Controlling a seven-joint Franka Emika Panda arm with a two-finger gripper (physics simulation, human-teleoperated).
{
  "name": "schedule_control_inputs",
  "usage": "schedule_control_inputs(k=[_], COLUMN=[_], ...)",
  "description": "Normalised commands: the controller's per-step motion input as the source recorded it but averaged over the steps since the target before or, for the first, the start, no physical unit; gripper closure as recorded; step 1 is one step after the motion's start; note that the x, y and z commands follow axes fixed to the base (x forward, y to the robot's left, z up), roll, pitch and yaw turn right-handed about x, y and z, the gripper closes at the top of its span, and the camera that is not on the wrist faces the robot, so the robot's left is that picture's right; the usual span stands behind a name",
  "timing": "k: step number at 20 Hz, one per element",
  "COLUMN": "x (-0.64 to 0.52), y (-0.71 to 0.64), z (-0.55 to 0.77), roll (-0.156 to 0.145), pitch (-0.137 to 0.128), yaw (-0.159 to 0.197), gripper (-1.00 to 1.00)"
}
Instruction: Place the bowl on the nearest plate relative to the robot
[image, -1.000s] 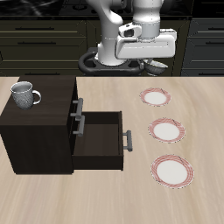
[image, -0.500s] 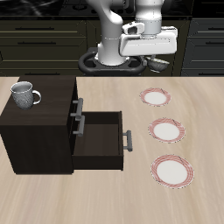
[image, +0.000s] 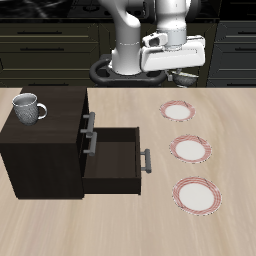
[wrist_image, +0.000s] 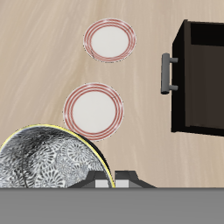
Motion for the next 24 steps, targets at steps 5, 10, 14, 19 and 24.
schedule_control_inputs(k=[5, 10, 14, 19, 24], x=[0.06, 0.18, -0.25, -0.2, -0.31], y=[0.08, 0.05, -0.02, 0.11, 0.1], z=[-0.24, -0.43, -0.15, -0.15, -0.21], roll=[0.028, 0.003, 0.018, 0.024, 0.028], pitch=[0.007, 0.07, 0.023, 0.015, 0.024], yaw=[0.003, -0.037, -0.083, -0.022, -0.019], gripper=[1.0, 1.0, 1.0, 1.0, 1.0])
